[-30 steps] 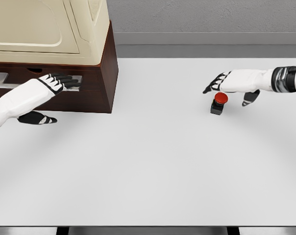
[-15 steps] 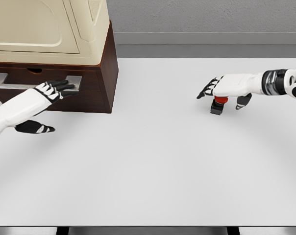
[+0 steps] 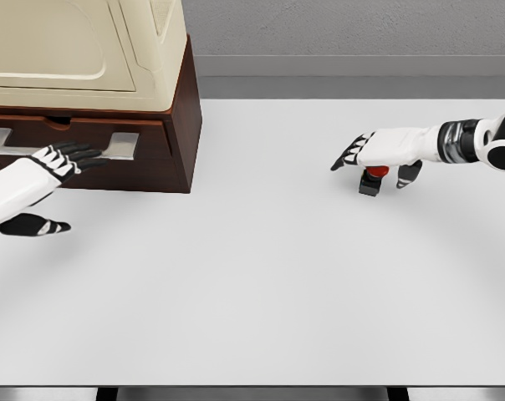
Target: Open the cabinet drawer with left arm, and place a switch into the drawer with right arm
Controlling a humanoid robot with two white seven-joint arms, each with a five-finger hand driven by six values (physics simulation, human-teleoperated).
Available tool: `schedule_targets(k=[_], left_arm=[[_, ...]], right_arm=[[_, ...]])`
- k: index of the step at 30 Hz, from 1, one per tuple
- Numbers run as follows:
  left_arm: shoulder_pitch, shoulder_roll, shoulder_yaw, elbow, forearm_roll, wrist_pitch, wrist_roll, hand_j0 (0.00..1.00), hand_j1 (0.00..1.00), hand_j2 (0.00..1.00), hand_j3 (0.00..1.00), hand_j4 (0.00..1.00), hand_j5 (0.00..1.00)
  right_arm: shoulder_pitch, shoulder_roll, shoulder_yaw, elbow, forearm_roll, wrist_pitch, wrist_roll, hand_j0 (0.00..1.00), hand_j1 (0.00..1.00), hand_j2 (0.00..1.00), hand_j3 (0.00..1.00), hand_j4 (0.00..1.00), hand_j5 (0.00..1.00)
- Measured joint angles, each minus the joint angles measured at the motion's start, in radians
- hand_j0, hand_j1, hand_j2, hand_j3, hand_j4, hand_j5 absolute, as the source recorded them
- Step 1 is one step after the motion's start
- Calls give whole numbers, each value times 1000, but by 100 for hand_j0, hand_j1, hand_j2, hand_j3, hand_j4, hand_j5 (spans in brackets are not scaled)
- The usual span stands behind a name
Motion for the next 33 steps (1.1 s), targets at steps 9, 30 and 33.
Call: schedule_targets(k=[9,30,33], left_arm=[[45,1,68,-11,11,-24,0,100,100,100,100,100,100],[-100,1,-12,-39,20,-18,0,100,100,100,100,100,100],[-101,-1,-43,-37,15,-17,0,100,100,100,100,100,100]], right_arm=[[0,-7,1,-7,-1,0,0,100,100,100,100,100,100],[0,-20,0,-39,0,0,0,100,100,100,100,100,100],[2,-20,0,-39,0,0,0,100,100,100,100,100,100]])
